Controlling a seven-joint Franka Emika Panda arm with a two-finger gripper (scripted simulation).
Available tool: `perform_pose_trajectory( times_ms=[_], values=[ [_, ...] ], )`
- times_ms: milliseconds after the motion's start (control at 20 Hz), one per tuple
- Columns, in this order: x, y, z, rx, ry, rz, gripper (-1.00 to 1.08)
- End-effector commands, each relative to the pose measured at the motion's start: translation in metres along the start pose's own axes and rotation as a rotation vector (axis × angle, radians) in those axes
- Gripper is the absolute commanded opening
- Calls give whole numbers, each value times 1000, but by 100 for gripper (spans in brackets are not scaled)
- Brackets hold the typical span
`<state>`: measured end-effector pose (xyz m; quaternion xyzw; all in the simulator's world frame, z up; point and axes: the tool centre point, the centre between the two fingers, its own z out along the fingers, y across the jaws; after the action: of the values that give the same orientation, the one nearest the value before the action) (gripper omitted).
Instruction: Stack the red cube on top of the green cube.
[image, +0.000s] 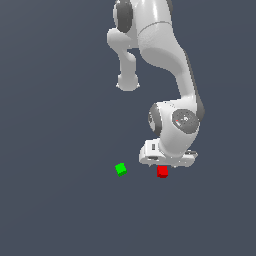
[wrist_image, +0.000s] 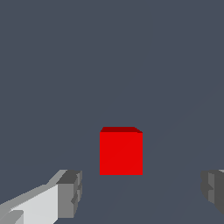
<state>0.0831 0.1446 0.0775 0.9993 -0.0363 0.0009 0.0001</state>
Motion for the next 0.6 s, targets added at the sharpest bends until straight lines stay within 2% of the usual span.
perform_pose_trajectory(
  times_ms=[0,550],
  values=[
    [4,-6,4,0,-1,4,100],
    [7,-12,8,0,-2,6,100]
  ],
)
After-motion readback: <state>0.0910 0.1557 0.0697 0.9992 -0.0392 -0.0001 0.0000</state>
